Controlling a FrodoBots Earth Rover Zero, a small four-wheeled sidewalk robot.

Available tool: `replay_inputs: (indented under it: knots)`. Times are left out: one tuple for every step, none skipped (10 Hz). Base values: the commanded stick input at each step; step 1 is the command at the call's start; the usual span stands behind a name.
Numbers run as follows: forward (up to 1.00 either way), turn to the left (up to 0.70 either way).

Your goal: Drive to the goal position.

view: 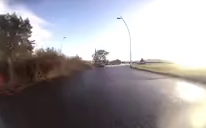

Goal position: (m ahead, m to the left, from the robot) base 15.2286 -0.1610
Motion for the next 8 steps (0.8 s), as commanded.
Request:
replay_inputs:
  knots:
    - [0.45, 0.0]
    - [0.45, 0.0]
    - [0.45, 0.0]
    - [0.45, 0.0]
    - [0.45, 0.0]
    - [0.45, 0.0]
    - [0.45, 0.0]
    - [0.45, 0.0]
